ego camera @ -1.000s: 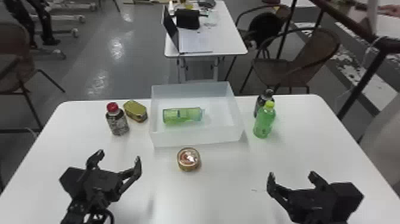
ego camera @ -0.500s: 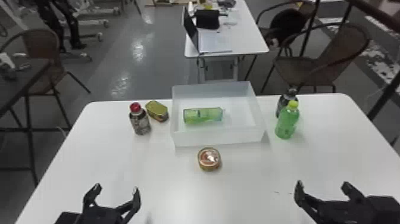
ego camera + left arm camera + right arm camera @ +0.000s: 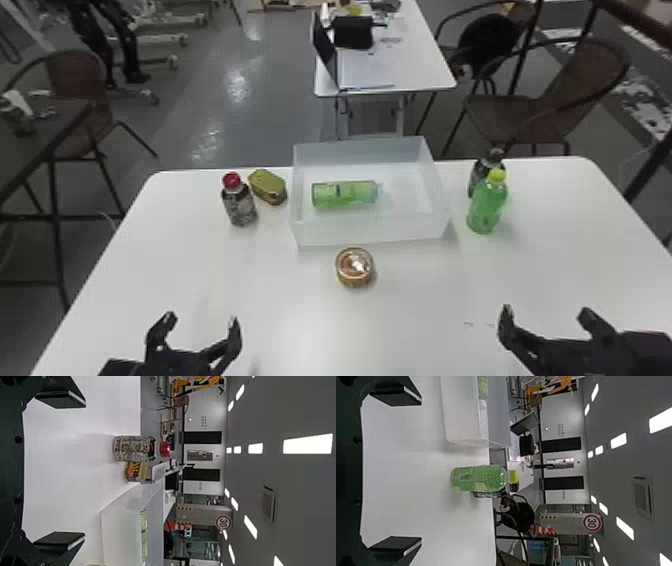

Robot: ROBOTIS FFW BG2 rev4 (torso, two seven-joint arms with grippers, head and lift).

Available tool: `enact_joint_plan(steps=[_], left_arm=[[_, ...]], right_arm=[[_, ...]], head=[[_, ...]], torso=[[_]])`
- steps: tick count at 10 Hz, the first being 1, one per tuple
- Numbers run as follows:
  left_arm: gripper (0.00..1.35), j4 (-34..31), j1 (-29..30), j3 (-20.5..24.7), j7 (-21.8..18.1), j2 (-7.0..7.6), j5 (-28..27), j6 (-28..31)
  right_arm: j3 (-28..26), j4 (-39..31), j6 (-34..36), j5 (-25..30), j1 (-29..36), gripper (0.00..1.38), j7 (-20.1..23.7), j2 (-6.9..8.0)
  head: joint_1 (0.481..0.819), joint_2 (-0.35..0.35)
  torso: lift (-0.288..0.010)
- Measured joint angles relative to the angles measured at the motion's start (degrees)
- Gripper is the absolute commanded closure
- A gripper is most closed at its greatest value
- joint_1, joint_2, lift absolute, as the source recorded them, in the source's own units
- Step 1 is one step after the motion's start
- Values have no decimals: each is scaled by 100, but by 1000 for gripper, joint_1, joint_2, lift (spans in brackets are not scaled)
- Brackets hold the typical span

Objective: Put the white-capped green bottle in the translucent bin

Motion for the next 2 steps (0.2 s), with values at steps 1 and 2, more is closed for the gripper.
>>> enact_joint_plan(steps=[1,2], left_arm=[[130,7,-8,6,0,0,24,-4],[130,20,-18,3,0,0,35,-14]], right_arm=[[14,13,0,-1,-15,65,0,1],[25,20,0,-2,-20,67,0,0]], head=[[695,105],[695,106]], torso=[[-72],[-72]])
